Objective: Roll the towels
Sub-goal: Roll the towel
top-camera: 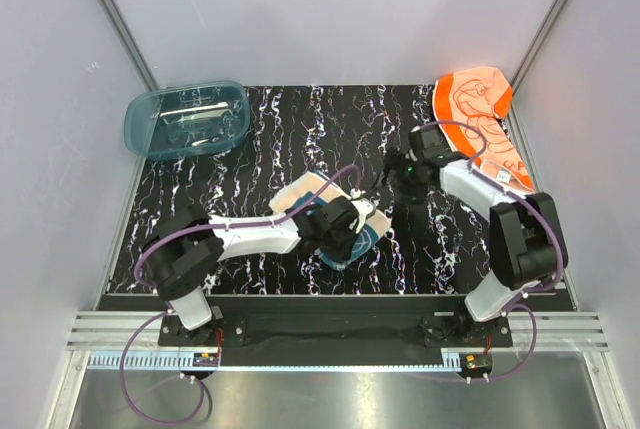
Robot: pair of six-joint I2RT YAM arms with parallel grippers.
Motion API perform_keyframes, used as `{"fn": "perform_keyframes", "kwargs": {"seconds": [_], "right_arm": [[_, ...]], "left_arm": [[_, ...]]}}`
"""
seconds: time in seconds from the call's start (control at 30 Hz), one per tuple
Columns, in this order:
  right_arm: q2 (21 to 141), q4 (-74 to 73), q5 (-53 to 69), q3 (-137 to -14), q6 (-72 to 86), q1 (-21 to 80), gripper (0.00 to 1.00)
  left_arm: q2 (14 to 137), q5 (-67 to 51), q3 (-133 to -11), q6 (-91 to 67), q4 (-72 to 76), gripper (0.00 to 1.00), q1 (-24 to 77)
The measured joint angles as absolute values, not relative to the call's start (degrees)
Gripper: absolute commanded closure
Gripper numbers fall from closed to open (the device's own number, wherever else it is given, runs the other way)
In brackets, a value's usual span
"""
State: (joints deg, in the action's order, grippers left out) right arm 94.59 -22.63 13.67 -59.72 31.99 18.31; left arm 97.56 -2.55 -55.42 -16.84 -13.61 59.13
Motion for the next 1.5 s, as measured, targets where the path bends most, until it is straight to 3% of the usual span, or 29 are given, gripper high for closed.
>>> {"fn": "perform_keyframes", "kwargs": {"seconds": [0.23,0.4,0.6,0.77,1.03,1.33,1.5], "right_arm": [[85.1,-37.06,0.32,-68.49,30.46,14.94,0.02],[74.22,-40.91,-2.17,-69.23,30.72,14.94,0.03],[61.08,-37.28,8.86,-58.43,32.34,14.96,0.06],[56.77,-29.12,19.59,-46.24,35.75,15.27,0.06],[58.26,-14.22,25.82,-31.68,43.77,20.78,0.06],[70.87,2.42,24.6,-28.56,49.5,28.75,0.07],[77.56,7.55,23.05,-28.58,50.22,29.15,0.18]], "left_arm": [[97.56,-17.45,-55.44,-24.88,-13.21,0.95,58.22],[97.49,-31.53,-49.8,-33.52,-3.49,0.96,51.92],[97.51,-43.11,-42.81,-45.58,9.91,0.96,43.64],[98.94,-48.49,-40.14,-54.13,17.06,0.96,39.53],[101.34,-52.97,-37.34,-63.79,25.87,0.96,35.11],[104.51,-54.98,-37.34,-66.06,28.03,0.95,34.04],[105.21,-55.33,-37.34,-67.61,30.04,0.95,33.74]]}}
